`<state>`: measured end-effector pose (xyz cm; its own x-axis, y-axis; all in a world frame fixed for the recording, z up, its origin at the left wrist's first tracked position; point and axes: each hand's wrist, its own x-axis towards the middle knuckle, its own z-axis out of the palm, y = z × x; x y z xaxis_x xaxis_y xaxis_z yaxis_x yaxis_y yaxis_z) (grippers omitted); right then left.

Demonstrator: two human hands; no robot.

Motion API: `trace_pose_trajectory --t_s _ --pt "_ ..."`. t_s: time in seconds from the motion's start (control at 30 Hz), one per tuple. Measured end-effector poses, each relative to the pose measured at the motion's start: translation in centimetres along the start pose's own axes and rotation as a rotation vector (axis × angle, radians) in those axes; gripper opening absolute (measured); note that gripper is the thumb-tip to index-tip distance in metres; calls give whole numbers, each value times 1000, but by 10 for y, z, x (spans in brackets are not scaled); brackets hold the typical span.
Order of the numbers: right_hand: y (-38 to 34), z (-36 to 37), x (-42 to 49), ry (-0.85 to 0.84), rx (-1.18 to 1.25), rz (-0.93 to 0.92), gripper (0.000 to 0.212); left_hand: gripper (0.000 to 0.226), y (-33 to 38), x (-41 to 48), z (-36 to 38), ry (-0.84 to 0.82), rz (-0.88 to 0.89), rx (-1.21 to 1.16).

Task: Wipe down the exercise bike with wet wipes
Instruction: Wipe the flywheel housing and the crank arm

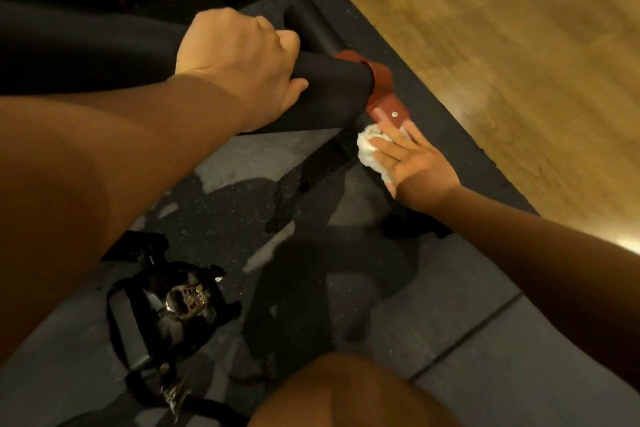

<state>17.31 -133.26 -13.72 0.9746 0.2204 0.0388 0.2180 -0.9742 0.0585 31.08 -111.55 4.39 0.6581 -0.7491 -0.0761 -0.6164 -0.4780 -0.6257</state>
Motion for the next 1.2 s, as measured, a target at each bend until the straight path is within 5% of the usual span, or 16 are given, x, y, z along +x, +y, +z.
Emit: trace_pose_trajectory --t_s 0.07,0.2,0.5,0.67,0.8,0.9,0.97,1.03,1.13,1.2 --pt "-4 -9 -26 24 145 113 53 54 0 1 -1 -6 -12 -2" --pt "-1 -25 -25 -193 396 726 74 55 1 0 3 12 -34 -34" --pt "35 -13 20 -264 1033 916 90 48 4 0 -1 3 -48 -54" --pt "31 -14 -35 -311 872 855 75 53 4 3 -4 -10 -70 -70" --pt "16 -22 7 174 750 709 37 55 5 3 -3 -14 -74 -68" --pt "12 -23 43 502 927 1009 46 55 4 3 -3 -8 -64 -56" --pt "17 -35 52 587 1244 1227 32 55 3 2 -3 -9 -63 -64" --pt "23 -38 49 487 1356 1235 17 55 4 2 -1 -3 -58 -72" --pt "31 -23 46 184 869 1051 29 55 4 3 1 9 -63 -76" --pt "35 -12 54 -3 760 1014 44 54 4 3 0 8 -63 -79"
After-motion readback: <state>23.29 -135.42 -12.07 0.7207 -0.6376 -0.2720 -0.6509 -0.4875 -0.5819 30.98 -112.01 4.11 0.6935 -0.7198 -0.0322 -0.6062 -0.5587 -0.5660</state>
